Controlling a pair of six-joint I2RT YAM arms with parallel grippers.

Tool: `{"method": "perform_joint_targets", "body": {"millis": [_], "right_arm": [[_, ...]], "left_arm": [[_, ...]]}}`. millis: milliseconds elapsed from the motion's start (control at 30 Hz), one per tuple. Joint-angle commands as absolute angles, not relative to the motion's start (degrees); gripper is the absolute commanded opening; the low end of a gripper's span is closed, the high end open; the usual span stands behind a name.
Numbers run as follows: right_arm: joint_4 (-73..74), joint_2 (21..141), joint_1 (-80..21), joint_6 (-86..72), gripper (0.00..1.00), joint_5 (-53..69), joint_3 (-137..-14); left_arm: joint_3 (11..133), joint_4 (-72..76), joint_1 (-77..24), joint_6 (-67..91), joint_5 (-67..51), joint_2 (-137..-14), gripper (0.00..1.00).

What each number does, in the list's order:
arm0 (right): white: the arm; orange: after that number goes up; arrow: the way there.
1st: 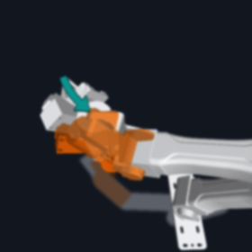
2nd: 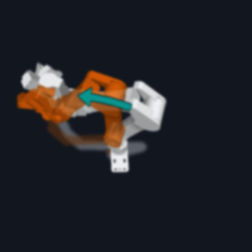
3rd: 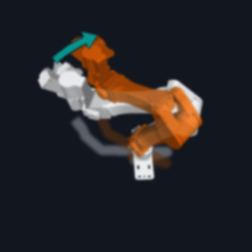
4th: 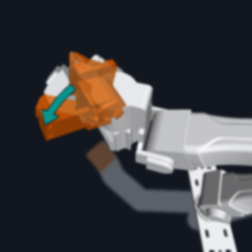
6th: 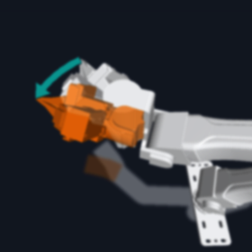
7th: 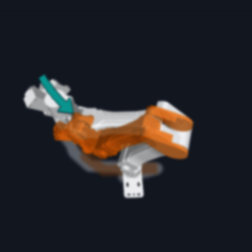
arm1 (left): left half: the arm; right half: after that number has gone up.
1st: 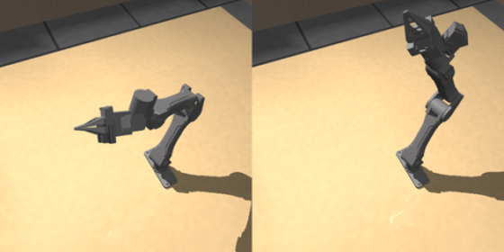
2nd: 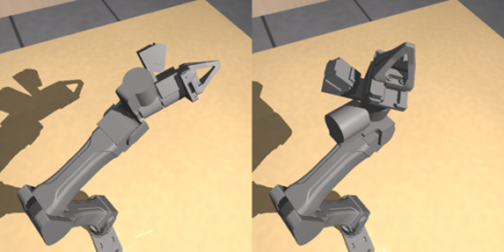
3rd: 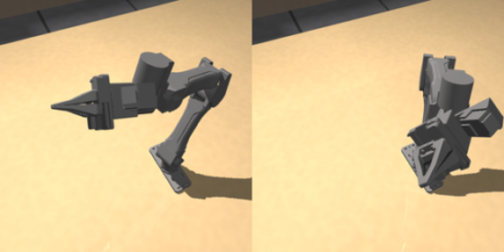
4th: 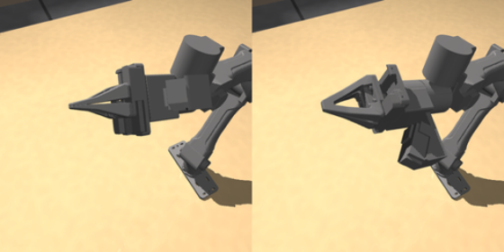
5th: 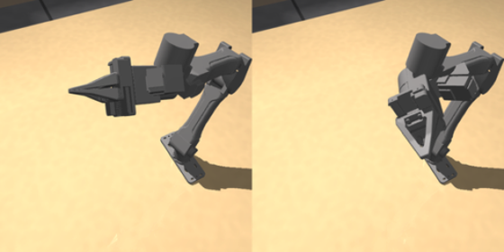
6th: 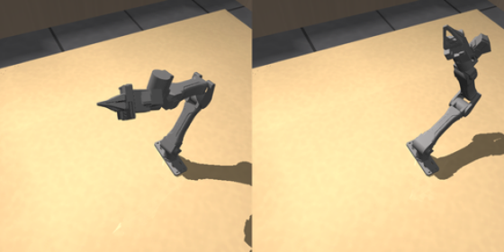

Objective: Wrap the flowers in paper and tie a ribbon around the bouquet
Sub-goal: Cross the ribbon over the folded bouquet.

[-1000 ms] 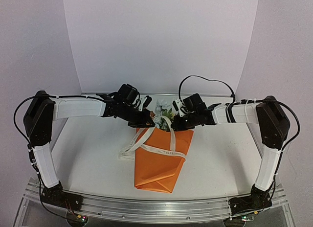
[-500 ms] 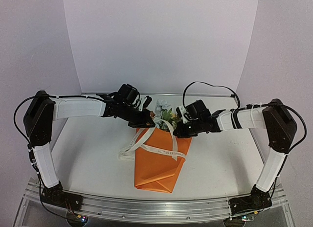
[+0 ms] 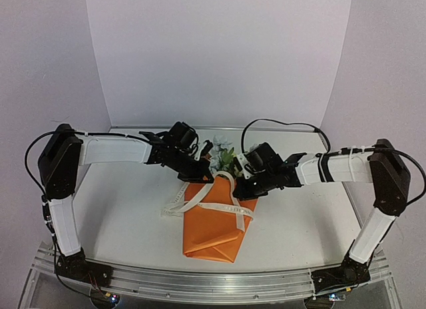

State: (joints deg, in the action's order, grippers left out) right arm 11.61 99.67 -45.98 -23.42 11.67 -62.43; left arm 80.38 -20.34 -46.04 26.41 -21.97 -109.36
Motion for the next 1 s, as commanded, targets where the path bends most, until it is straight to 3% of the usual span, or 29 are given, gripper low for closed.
{"method": "perform_joint_targets", "body": {"millis": [0, 233, 567, 967], "right_arm": [[16.5, 94.3, -46.8, -24.4, 0.23, 6.7, -62.6], [23.2, 89.3, -49.3, -28.1, 0.35, 3.4, -63.3], [17.2, 85.5, -53.6, -44.1, 0.55, 5.3, -50.5], [-4.2, 87.4, -53.7, -59.3, 0.59, 14.9, -38.7]], "left_arm": [[83.8, -21.6, -46.9, 24.5, -20.0, -110.0, 0.00], [84.9, -22.1, -47.8, 23.9, -20.1, -110.9, 0.00], [84.7, -22.1, -48.4, 23.6, -20.8, -111.7, 0.00], [84.5, -21.5, -48.7, 24.2, -20.8, -112.0, 0.00]]}}
